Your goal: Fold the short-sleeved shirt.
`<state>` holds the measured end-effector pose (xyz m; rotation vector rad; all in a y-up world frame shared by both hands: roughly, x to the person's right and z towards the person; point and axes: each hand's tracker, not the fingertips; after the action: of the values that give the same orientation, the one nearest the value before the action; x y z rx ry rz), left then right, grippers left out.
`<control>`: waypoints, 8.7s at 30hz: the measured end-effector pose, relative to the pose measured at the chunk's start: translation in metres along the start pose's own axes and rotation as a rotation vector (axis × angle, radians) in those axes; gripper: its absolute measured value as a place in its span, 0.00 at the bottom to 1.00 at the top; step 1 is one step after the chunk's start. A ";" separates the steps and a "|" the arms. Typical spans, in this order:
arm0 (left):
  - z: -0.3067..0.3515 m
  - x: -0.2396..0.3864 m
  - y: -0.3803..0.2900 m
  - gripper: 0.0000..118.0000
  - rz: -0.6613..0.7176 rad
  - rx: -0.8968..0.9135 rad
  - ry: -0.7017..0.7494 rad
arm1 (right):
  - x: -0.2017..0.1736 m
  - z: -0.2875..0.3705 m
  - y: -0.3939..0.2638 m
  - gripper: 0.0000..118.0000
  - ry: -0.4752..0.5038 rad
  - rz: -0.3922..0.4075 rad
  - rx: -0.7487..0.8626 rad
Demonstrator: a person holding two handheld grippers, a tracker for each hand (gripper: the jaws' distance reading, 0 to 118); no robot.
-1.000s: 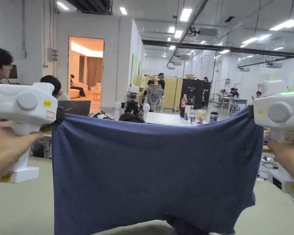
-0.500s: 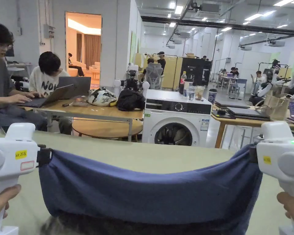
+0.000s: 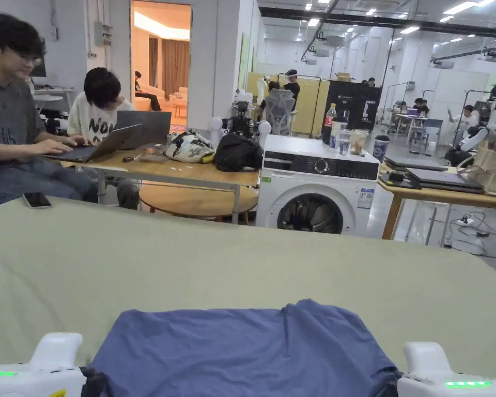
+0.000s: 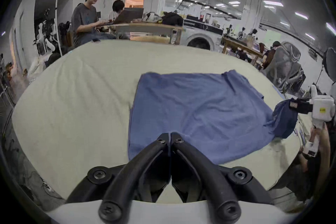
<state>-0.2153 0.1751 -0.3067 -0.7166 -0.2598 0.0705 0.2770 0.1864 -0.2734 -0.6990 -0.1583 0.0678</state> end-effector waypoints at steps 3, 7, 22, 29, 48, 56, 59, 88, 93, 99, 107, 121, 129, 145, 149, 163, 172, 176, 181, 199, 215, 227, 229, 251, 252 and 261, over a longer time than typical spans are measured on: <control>-0.017 -0.002 0.000 0.25 0.013 -0.020 0.020 | -0.011 -0.016 -0.005 0.28 0.007 -0.023 -0.014; -0.027 0.000 0.008 0.41 0.050 -0.011 0.023 | -0.023 -0.025 -0.005 0.36 0.011 -0.057 0.023; -0.012 0.076 0.025 0.00 -0.144 0.305 0.107 | -0.096 0.021 0.006 0.00 0.001 -0.093 0.422; -0.025 0.068 0.040 0.00 -0.095 0.224 0.079 | -0.106 0.000 0.015 0.00 0.050 -0.116 0.346; -0.233 -0.096 0.199 0.54 0.312 -0.233 0.011 | -0.087 -0.076 0.014 0.00 0.064 -0.073 0.145; -0.288 -0.073 0.180 0.54 0.107 -0.447 0.088 | -0.078 -0.080 0.008 0.00 0.048 -0.068 0.113; -0.288 -0.061 0.183 0.43 0.098 -0.446 0.130 | -0.075 -0.078 0.007 0.00 0.041 -0.069 0.110; -0.185 -0.045 0.219 0.00 -0.003 -0.038 0.051 | 0.049 -0.264 0.177 0.48 0.080 -0.125 -0.228; -0.189 -0.043 0.209 0.00 -0.006 -0.062 0.056 | 0.053 -0.315 0.176 0.46 0.060 -0.094 -0.338; -0.185 -0.042 0.206 0.00 0.003 -0.061 0.058 | 0.045 -0.323 0.167 0.00 0.105 -0.092 -0.340; -0.158 -0.038 0.220 0.00 0.005 0.002 0.055 | 0.062 -0.239 0.186 0.00 0.108 -0.176 -0.075; -0.038 -0.014 0.285 0.00 -0.008 0.238 0.015 | 0.087 -0.001 0.250 0.00 -0.019 -0.125 0.379; -0.002 -0.006 0.332 0.00 -0.024 0.296 0.028 | 0.084 0.052 0.296 0.00 -0.095 -0.085 0.472; -0.016 -0.003 0.424 0.00 -0.010 0.322 0.057 | 0.087 0.006 0.372 0.00 -0.162 -0.105 0.483; -0.006 0.000 0.458 0.00 0.019 0.378 0.042 | 0.093 0.015 0.407 0.00 -0.185 -0.116 0.517; 0.034 0.021 0.474 0.00 -0.054 0.463 0.081 | 0.094 0.091 0.430 0.00 -0.220 -0.102 0.635; 0.037 0.014 0.377 0.00 -0.078 0.415 0.061 | 0.079 0.101 0.327 0.00 -0.221 -0.038 0.558; 0.047 0.006 0.313 0.00 -0.076 0.403 0.040 | 0.071 0.111 0.265 0.00 -0.219 -0.015 0.510; 0.060 -0.004 0.235 0.00 -0.063 0.384 0.002 | 0.066 0.118 0.191 0.00 -0.187 -0.018 0.427; 0.029 -0.031 0.000 0.00 -0.037 0.036 -0.003 | 0.041 0.036 -0.025 0.00 -0.055 0.000 -0.022; 0.003 -0.031 -0.024 0.47 0.002 -0.118 0.022 | 0.025 -0.016 -0.044 0.45 -0.075 -0.062 -0.012; 0.003 0.050 0.001 0.00 -0.114 0.214 0.052 | -0.047 0.038 -0.033 0.00 -0.011 -0.127 0.377; 0.000 0.056 -0.001 0.00 -0.105 0.207 0.041 | -0.054 0.042 -0.033 0.00 0.011 -0.111 0.384; -0.039 -0.039 -0.043 0.58 0.168 -0.459 0.175 | -0.045 0.019 -0.058 0.00 0.005 -0.070 0.141; -0.048 -0.041 -0.051 0.58 0.156 -0.450 0.165 | -0.040 0.021 -0.059 0.00 0.006 -0.076 0.130; -0.032 -0.009 -0.050 0.05 -0.030 -0.358 0.136 | 0.016 0.023 -0.078 0.42 0.013 -0.107 -0.131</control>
<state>-0.2170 0.1158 -0.2986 -1.0687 -0.1533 -0.0549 0.2900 0.1437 -0.2039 -0.8207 -0.1887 -0.0496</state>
